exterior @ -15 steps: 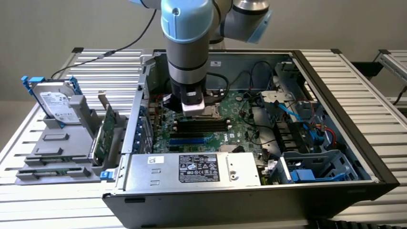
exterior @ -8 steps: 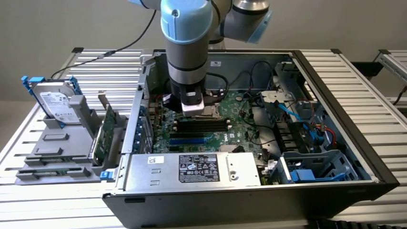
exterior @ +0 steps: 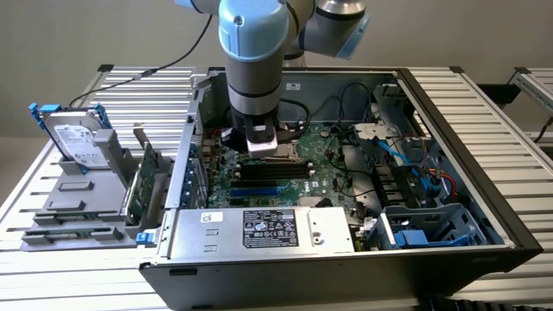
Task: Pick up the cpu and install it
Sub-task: 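Install the first cpu locking lever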
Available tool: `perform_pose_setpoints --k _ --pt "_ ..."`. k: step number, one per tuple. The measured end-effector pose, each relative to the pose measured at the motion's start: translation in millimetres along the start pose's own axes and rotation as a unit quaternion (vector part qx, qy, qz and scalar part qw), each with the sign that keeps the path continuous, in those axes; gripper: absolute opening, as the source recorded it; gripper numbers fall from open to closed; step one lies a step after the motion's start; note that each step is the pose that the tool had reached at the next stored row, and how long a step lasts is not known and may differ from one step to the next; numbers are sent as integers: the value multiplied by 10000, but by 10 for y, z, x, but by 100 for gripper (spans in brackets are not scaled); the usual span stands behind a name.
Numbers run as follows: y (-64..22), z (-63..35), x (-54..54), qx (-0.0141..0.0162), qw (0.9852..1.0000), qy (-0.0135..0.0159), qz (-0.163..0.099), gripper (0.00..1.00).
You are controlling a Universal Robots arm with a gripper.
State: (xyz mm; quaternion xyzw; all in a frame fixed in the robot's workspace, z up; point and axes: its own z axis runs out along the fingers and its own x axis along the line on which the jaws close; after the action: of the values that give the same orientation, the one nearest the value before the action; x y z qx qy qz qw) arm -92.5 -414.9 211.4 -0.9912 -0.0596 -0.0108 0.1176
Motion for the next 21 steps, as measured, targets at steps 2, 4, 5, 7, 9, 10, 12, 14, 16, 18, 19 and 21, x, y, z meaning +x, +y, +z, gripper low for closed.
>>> perform_pose_setpoints --k 2,4,5,7,9,10,12,14,16,18,19,21 --pt "-4 13 0 5 10000 -3 -17 11" --pt "-8 26 1 9 10000 -7 -32 11" --pt "-11 33 1 12 10000 -8 -39 11" --pt "-17 46 1 16 10000 -12 -54 11" --pt "-22 59 2 21 10000 -14 -68 11" --pt "-24 65 2 23 10000 -16 -75 11" --pt "-30 76 3 27 10000 -18 -88 11" --pt "-35 85 3 31 9999 -21 -100 11" --pt "-40 90 4 39 9999 -23 -115 11" --pt "-43 95 4 51 9999 -26 -131 11" --pt "-45 100 5 60 9999 -25 -138 11" --pt "-47 104 5 66 9999 -28 -150 11"
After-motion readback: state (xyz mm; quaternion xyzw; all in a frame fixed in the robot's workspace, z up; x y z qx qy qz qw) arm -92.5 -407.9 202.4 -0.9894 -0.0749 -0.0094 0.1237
